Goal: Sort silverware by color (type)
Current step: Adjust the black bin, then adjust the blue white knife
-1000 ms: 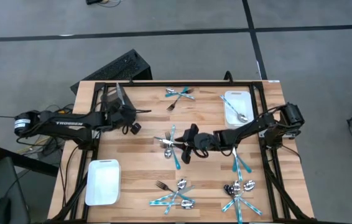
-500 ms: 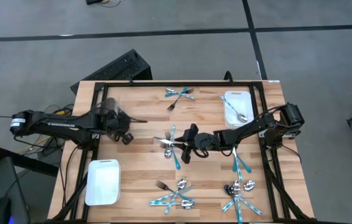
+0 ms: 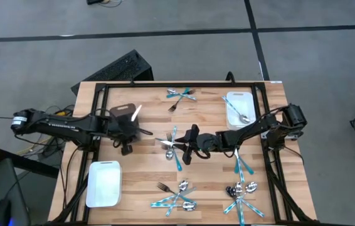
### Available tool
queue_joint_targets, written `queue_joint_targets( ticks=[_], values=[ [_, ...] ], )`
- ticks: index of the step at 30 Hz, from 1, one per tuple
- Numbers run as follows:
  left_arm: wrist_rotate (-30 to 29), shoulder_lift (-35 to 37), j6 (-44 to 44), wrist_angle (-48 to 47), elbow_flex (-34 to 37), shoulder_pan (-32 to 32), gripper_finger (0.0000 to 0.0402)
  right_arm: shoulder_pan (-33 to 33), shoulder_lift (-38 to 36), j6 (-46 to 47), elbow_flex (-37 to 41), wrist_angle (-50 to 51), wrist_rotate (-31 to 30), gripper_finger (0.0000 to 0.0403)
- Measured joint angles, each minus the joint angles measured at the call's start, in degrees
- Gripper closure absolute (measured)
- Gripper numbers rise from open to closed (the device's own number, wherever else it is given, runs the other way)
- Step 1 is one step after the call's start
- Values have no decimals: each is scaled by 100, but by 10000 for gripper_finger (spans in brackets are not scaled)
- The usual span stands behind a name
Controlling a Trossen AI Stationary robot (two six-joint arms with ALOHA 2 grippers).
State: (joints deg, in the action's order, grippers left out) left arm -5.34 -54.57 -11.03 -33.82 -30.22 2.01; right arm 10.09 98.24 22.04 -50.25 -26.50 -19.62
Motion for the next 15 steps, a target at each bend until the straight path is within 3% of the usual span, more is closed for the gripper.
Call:
queue_joint_targets(
  ticks=[7, 15],
  values=[
    [-292, -57, -260, 39, 0, 7, 386, 37, 0, 0, 1, -186, 7, 274],
    [-531, 318, -732, -7, -2, 3, 292, 111, 0, 2, 1, -181, 13, 275]
  ],
)
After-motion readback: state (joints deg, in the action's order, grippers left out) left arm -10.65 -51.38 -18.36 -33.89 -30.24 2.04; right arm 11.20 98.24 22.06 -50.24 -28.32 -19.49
